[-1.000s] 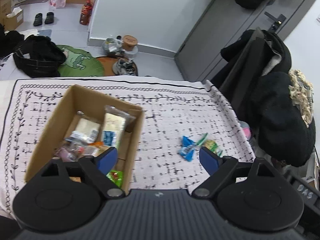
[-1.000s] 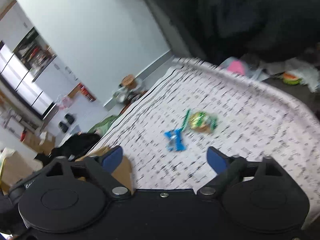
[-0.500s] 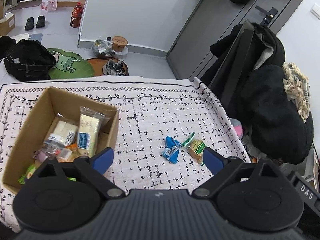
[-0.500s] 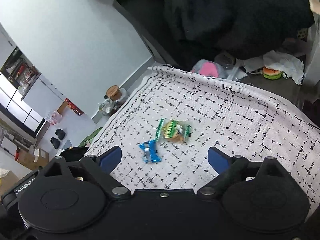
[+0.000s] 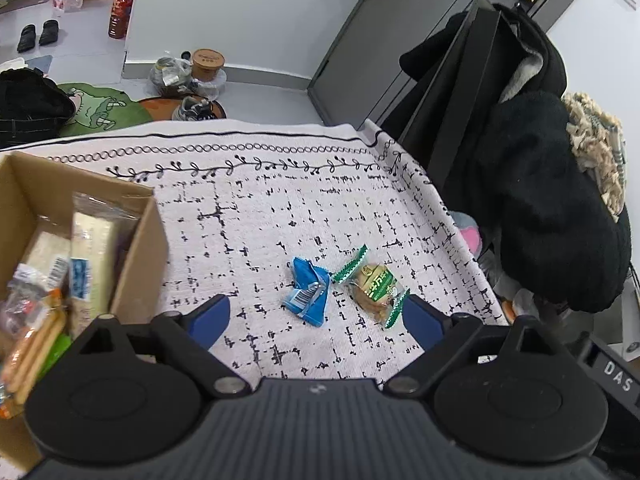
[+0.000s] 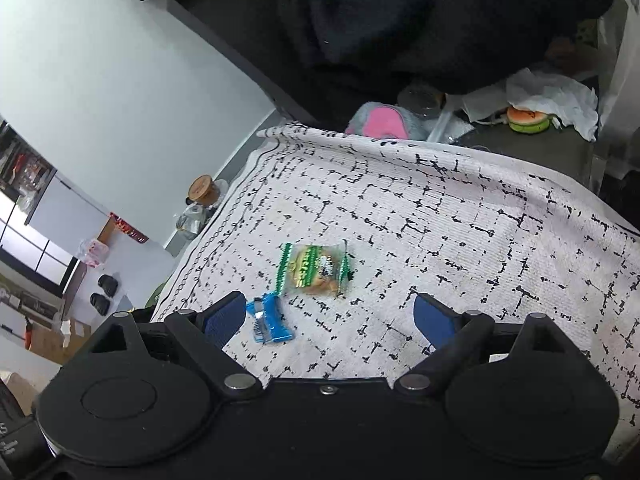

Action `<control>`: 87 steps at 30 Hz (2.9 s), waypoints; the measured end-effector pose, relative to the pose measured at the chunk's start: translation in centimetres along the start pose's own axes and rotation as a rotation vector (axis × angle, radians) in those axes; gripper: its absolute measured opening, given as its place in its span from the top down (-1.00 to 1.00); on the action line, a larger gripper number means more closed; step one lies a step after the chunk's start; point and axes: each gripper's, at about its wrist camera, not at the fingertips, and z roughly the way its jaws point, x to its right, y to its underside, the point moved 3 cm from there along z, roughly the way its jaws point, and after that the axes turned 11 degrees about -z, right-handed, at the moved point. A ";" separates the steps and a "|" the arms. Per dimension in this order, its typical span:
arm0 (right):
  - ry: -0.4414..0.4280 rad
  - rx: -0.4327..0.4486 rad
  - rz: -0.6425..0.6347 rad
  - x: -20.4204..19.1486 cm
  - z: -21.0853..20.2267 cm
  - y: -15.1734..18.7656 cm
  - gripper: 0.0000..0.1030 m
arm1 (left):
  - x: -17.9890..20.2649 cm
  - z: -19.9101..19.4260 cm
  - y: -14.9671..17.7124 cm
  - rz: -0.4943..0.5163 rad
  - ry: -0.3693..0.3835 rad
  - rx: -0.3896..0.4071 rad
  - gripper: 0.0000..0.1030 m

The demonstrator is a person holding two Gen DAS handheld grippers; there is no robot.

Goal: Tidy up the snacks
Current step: 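Move both open grippers back to the last snacks on the cloth, then grasp the blue-wrapped candy with the left gripper, then grasp the green-printed round cake pack with the right gripper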

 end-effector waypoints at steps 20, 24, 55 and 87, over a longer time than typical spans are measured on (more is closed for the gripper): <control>0.075 -0.052 0.063 0.8 5.2 -0.6 -0.77 | -0.4 9.4 0.2 0.003 -0.012 -0.082 -0.20; 0.093 -0.055 0.074 0.7 6.4 -0.9 -0.77 | -0.2 10.8 0.2 0.028 -0.025 -0.107 -0.16; 0.157 -0.059 0.009 -2.6 14.2 -0.6 -0.93 | -3.6 11.0 -1.3 -0.093 0.007 -0.010 0.46; 0.299 -0.071 -0.130 -2.8 10.3 -0.5 -0.09 | -2.7 9.4 -1.5 -0.083 0.019 0.021 0.46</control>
